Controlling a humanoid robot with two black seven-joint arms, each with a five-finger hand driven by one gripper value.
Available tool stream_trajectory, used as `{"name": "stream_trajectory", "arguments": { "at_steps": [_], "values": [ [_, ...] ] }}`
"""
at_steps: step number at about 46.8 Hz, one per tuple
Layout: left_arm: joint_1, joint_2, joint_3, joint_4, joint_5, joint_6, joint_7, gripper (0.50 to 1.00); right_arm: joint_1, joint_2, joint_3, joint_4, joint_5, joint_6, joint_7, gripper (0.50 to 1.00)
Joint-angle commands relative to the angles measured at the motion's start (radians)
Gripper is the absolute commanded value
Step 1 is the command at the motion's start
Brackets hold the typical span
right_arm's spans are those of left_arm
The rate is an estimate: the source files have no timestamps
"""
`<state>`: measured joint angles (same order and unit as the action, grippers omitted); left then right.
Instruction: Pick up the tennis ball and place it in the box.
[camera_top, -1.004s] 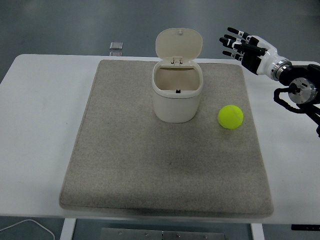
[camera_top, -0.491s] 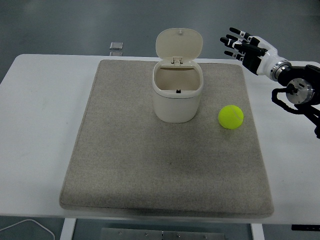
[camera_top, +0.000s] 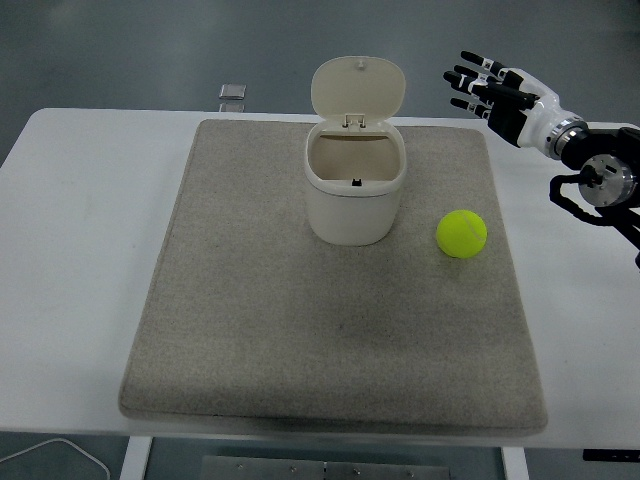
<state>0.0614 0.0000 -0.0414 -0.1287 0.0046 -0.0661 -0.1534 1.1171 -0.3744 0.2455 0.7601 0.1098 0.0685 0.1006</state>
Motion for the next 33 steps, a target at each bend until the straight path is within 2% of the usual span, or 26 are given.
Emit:
{"name": "stream_trajectory", "arguments": {
  "at_steps": [1, 11, 23, 33],
  "values": [
    [0.000, 0.000, 0.000, 0.000, 0.000, 0.000, 0.000, 0.992, -0.002, -0.015, 0.000, -0.001, -0.002, 0.005, 0.001, 0.932],
    [0.000, 0.000, 0.000, 0.000, 0.000, 0.000, 0.000, 0.990, -0.002, -0.046, -0.002, -0.001, -0.021, 0.017, -0.002, 0.932],
    [0.000, 0.000, 0.000, 0.000, 0.000, 0.000, 0.000, 0.992, -0.008, -0.086, 0.011, 0.005, -0.173, 0.017, -0.001, 0.932],
    [0.000, 0.000, 0.000, 0.000, 0.000, 0.000, 0.000, 0.992, -0.011, -0.092, 0.009, 0.016, -0.278, 0.017, 0.002, 0.932]
  ]
}}
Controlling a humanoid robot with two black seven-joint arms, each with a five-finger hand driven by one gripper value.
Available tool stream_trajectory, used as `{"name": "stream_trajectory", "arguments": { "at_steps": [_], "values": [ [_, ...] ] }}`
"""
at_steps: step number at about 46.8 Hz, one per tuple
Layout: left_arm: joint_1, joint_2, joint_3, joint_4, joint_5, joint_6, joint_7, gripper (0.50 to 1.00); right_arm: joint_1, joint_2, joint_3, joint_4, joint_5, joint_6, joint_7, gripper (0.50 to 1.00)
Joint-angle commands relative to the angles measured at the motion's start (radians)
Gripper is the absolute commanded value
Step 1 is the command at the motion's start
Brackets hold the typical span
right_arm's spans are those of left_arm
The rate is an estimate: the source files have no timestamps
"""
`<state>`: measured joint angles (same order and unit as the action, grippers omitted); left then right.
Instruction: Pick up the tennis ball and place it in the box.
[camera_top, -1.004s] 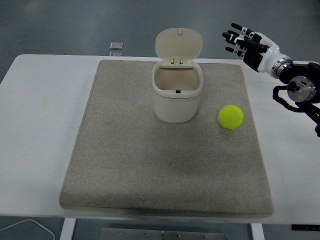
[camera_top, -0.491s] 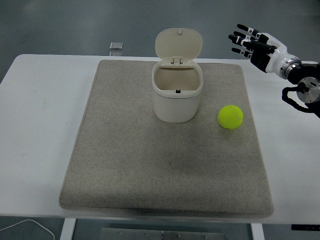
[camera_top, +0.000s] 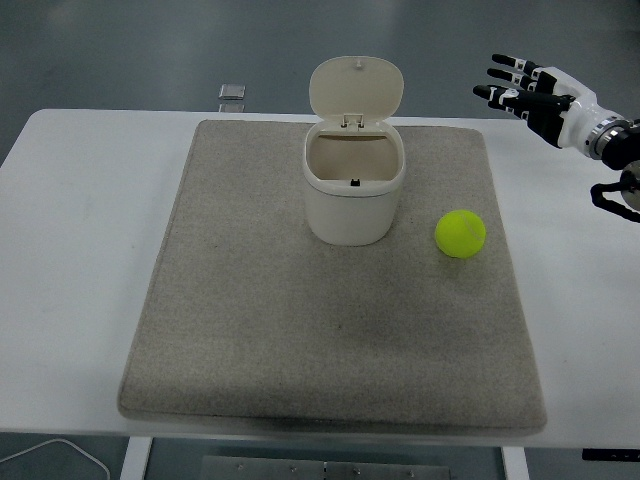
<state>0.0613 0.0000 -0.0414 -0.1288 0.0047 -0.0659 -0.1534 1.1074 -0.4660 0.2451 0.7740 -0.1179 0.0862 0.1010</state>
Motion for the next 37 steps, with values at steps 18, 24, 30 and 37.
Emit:
{"name": "stream_trajectory", "arguments": {
  "at_steps": [18, 24, 30, 37],
  "values": [
    [0.000, 0.000, 0.000, 0.000, 0.000, 0.000, 0.000, 0.992, -0.012, -0.023, 0.013, 0.085, -0.359, 0.041, 0.020, 0.932],
    [0.000, 0.000, 0.000, 0.000, 0.000, 0.000, 0.000, 0.992, -0.009, -0.025, -0.001, 0.090, -0.423, 0.086, 0.084, 0.932],
    [0.000, 0.000, 0.000, 0.000, 0.000, -0.002, 0.000, 0.992, -0.006, -0.040, -0.004, 0.090, -0.535, 0.107, 0.146, 0.932],
    [0.000, 0.000, 0.000, 0.001, 0.000, 0.000, 0.000, 0.992, -0.001, -0.056, -0.006, 0.090, -0.624, 0.135, 0.210, 0.932]
  ]
}}
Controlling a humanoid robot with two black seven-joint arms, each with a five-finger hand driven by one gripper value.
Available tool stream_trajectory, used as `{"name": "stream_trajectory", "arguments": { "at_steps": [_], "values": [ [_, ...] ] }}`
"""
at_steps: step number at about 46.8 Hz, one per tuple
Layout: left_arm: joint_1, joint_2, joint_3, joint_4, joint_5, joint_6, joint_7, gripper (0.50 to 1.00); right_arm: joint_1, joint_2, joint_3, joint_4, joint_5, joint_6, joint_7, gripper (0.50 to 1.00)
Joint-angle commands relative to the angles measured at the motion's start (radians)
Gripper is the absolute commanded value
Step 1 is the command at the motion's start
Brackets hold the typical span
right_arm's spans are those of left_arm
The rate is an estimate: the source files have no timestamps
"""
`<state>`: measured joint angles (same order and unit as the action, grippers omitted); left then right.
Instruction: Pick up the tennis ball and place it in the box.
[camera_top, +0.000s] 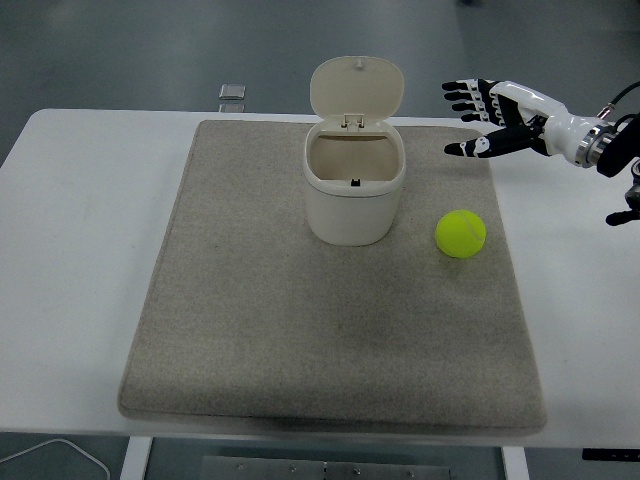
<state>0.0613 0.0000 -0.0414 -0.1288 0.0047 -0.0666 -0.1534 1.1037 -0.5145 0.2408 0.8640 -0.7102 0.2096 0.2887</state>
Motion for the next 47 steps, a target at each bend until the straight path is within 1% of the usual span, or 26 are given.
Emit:
{"name": "stream_trajectory", "arguments": {
  "at_steps": [1, 4, 9, 17, 22, 32, 37, 47],
  "values": [
    [0.000, 0.000, 0.000, 0.000, 0.000, 0.001, 0.000, 0.992, 0.002, -0.009, -0.001, 0.001, -0.041, 0.014, 0.026, 0.932],
    [0.000, 0.000, 0.000, 0.000, 0.000, 0.001, 0.000, 0.992, 0.002, -0.010, -0.011, 0.001, -0.063, 0.027, 0.033, 0.932],
    [0.000, 0.000, 0.000, 0.000, 0.000, -0.001, 0.000, 0.992, 0.005, -0.019, -0.037, 0.001, -0.101, 0.042, 0.061, 0.932],
    [0.000, 0.000, 0.000, 0.000, 0.000, 0.001, 0.000, 0.992, 0.008, -0.053, -0.060, 0.001, -0.201, 0.045, 0.129, 0.932],
    [0.000, 0.000, 0.000, 0.000, 0.000, 0.001, 0.000, 0.992, 0.008, -0.071, -0.066, 0.001, -0.258, 0.045, 0.158, 0.932],
    [0.000, 0.000, 0.000, 0.000, 0.000, -0.001, 0.000, 0.992, 0.041, -0.124, -0.161, 0.033, -0.320, 0.044, 0.250, 0.932],
    [0.000, 0.000, 0.000, 0.000, 0.000, 0.001, 0.000, 0.992, 0.042, -0.145, -0.169, 0.067, -0.359, 0.036, 0.261, 0.932],
    [0.000, 0.000, 0.000, 0.000, 0.000, 0.001, -0.002, 0.992, 0.036, -0.137, -0.175, 0.073, -0.446, 0.033, 0.261, 0.932]
  ]
}}
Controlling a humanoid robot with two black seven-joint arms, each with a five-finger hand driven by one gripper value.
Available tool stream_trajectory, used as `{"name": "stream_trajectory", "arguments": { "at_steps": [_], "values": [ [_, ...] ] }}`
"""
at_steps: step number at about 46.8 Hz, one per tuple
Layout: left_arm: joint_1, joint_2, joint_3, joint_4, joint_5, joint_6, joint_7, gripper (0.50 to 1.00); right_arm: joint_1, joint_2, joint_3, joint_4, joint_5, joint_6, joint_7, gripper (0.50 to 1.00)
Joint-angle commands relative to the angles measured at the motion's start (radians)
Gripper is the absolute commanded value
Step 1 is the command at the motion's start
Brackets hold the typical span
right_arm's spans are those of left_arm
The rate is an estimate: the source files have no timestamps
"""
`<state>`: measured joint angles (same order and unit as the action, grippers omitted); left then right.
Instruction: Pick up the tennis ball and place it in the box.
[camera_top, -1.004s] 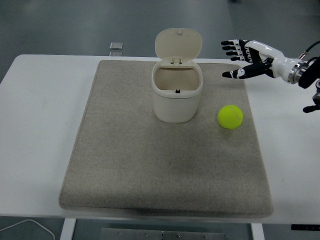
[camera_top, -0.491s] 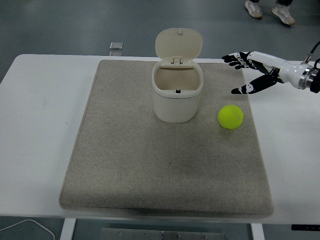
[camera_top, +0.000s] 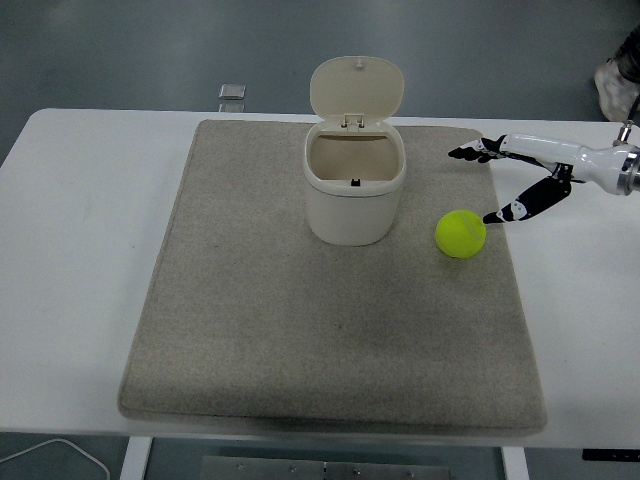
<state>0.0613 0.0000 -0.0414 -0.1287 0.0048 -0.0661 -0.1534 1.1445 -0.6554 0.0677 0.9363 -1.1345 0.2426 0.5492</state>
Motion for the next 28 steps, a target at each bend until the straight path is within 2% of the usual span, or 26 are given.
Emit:
{"name": "stream_trajectory", "arguments": {
  "at_steps": [1, 13, 28],
  "values": [
    [0.000, 0.000, 0.000, 0.000, 0.000, 0.000, 0.000, 0.992, -0.006, 0.004, -0.002, 0.003, -0.027, 0.000, 0.000, 0.932],
    [0.000, 0.000, 0.000, 0.000, 0.000, 0.000, 0.000, 0.992, -0.019, 0.014, -0.014, 0.021, -0.082, -0.003, -0.002, 0.932],
    [0.000, 0.000, 0.000, 0.000, 0.000, 0.000, 0.000, 0.992, -0.061, 0.034, -0.016, 0.012, -0.108, -0.052, -0.011, 0.930]
  ]
}}
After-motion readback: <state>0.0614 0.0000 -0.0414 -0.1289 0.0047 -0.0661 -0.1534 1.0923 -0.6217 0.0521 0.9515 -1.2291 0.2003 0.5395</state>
